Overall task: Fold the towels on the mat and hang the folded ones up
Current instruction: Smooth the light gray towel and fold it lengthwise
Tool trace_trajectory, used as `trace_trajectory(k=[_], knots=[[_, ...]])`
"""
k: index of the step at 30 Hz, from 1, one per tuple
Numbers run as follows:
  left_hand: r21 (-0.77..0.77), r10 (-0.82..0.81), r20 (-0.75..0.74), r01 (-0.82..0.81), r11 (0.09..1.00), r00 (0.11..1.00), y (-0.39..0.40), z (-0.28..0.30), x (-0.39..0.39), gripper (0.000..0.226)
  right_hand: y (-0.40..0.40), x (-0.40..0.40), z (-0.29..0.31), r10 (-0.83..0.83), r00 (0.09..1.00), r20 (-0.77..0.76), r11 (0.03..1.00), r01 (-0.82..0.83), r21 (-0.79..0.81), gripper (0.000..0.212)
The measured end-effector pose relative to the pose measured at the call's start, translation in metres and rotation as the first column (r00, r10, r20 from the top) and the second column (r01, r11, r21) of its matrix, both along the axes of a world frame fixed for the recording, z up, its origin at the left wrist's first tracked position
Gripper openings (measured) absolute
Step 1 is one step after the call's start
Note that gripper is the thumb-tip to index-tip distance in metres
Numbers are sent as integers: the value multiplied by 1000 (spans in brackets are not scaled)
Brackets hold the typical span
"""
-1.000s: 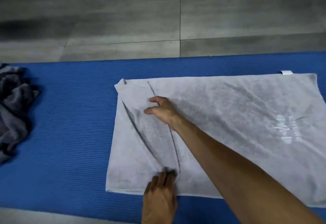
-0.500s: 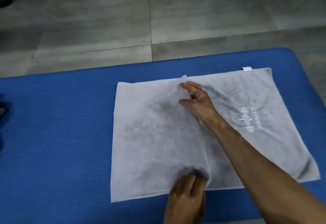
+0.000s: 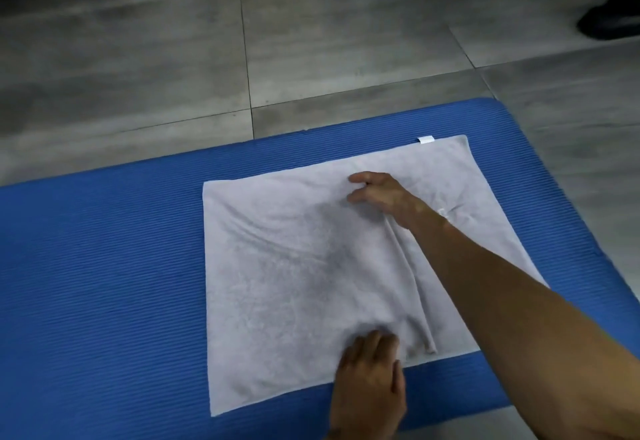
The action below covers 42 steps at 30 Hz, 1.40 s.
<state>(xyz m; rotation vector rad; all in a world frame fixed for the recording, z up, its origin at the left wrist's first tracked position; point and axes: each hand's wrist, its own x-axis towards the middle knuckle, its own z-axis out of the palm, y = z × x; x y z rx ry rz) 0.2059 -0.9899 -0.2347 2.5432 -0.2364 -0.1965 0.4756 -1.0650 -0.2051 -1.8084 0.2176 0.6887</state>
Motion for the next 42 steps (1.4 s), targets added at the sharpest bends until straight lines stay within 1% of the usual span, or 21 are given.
trace_trajectory(k=[3,7,8,9,12,13,14,15,17,18,19,20,21,23,27,29,32,37,39,41,42], knots=[[27,170,46,-171,985,984,51,-14,-16,36,12,10,-2,0,998,58,999,2,-46,54],[140,340,95,-350,926,936,119,-27,-41,41,9,15,-20,-61,974,218,996,74,-52,54],[182,375,99,-387,904,922,131,-31,-49,42,8,16,-26,-49,971,234,991,77,-111,55],[216,403,92,-414,885,910,140,-34,-56,42,9,15,-31,-14,969,248,970,73,-231,57],[217,487,110,-499,839,866,157,-41,-73,41,23,-3,-33,144,908,393,779,140,-611,53],[182,537,110,-548,816,836,159,-42,-77,40,35,-12,-32,219,860,460,731,167,-662,50],[133,594,103,-603,786,798,161,-43,-79,40,51,-23,-29,287,804,520,724,174,-668,47],[76,651,86,-657,750,754,162,-42,-80,40,67,-33,-26,336,762,554,759,129,-638,42],[-36,794,9,-793,608,608,164,-42,-80,38,109,-53,-21,440,735,516,820,-95,-564,26],[-82,855,-56,-856,510,515,166,-42,-79,35,131,-64,-20,513,725,460,798,-206,-566,19],[-115,896,-140,-905,409,422,167,-40,-78,33,153,-74,-20,594,693,409,748,-288,-598,16],[-151,911,-214,-933,326,353,169,-40,-77,30,174,-84,-21,674,644,363,681,-349,-644,22],[-185,909,-268,-943,276,319,173,-38,-77,23,195,-94,-22,747,590,306,600,-400,-693,33],[-226,884,-335,-939,260,326,182,-34,-80,17,230,-111,-24,827,525,200,470,-452,-758,46],[-299,816,-433,-915,270,382,199,-28,-89,21,271,-123,-21,834,547,76,366,-445,-817,22],[-355,806,-443,-903,243,392,210,-24,-95,24,281,-126,-16,823,563,82,382,-439,-813,19],[-397,851,-376,-894,209,367,241,-17,-105,21,299,-133,-3,801,569,186,484,-433,-760,20],[-344,915,-275,-919,195,296,326,-11,-134,25,375,-153,2,771,575,273,626,-606,-490,20],[-308,919,-272,-931,197,285,356,-10,-146,24,388,-165,1,773,535,341,634,-673,-381,17],[-269,922,-291,-946,179,257,376,-7,-152,16,374,-177,5,783,447,433,605,-711,-360,16],[-248,919,-290,-948,198,268,383,-9,-156,14,357,-183,7,775,400,489,596,-719,-357,19]])
